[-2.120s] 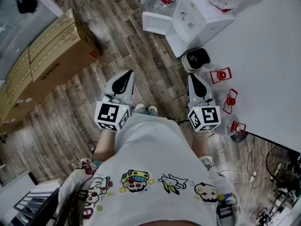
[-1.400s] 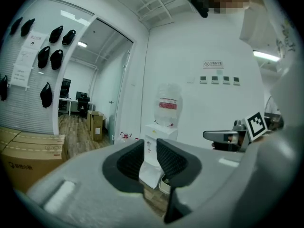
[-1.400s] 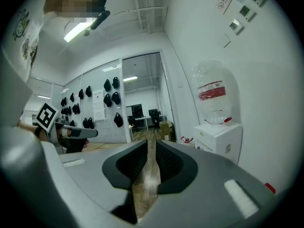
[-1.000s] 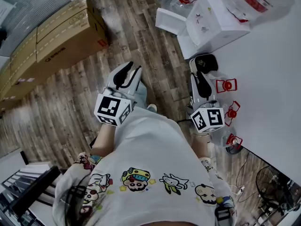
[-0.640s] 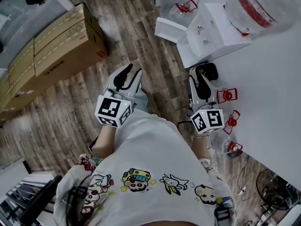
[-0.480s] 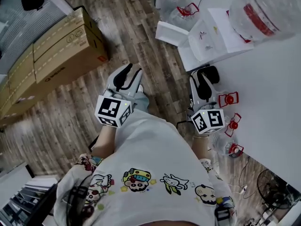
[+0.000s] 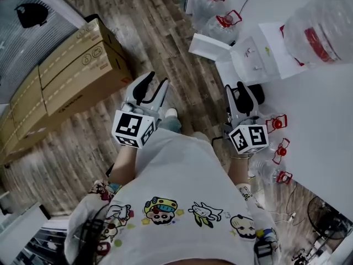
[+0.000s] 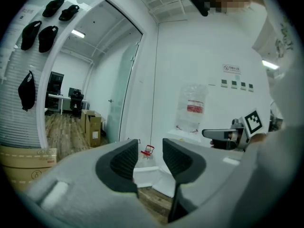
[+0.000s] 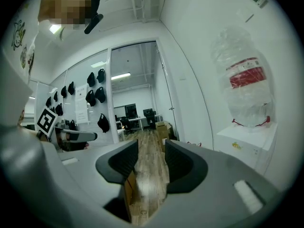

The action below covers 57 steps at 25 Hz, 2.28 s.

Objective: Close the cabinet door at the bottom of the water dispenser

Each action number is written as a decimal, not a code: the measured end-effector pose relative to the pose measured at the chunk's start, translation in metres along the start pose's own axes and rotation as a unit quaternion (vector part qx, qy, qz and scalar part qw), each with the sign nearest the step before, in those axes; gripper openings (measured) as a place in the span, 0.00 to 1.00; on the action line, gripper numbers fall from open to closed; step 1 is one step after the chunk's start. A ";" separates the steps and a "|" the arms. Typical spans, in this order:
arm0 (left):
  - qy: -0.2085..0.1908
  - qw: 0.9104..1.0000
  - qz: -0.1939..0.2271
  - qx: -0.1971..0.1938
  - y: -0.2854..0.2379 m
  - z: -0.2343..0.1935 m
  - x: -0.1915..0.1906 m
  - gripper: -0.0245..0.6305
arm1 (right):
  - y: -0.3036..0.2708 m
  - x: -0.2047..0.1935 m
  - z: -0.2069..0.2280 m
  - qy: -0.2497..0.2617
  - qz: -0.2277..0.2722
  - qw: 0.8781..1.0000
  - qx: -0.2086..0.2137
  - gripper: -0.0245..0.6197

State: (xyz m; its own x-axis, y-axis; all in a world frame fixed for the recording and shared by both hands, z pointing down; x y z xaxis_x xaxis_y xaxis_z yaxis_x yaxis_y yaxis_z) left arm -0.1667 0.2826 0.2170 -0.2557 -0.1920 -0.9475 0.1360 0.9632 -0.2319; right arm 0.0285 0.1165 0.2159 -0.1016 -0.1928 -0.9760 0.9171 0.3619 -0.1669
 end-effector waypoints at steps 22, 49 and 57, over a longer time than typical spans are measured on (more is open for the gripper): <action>0.019 0.999 -0.031 0.001 -0.083 -0.095 0.005 0.31 | -0.124 -0.015 0.037 -0.049 -0.037 0.998 -0.022 0.31; -0.050 0.976 -0.076 -0.200 -0.344 -0.120 0.106 0.31 | -0.224 0.038 0.167 -0.077 -0.010 0.978 -0.195 0.30; -0.085 0.942 -0.112 -0.304 -0.397 -0.108 0.113 0.31 | -0.209 0.035 0.169 -0.106 0.008 0.945 -0.309 0.30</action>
State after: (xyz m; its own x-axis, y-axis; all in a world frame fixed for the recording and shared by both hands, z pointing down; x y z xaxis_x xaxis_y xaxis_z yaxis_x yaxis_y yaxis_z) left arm -0.3529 -0.1013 0.2262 -0.0495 -0.3812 -0.9232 -0.4899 0.8147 -0.3102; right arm -0.1012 -0.1204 0.2406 0.0509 -0.3376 -0.9399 0.5106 0.8176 -0.2660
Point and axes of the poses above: the fingertips, and each gripper's own axes: y backward along the fingers, z to its right, x out of its top, the point moved 5 cm from there along y, backward along the fingers, and after that the axes turned 3 degrees about y, right-handed, at the moved point
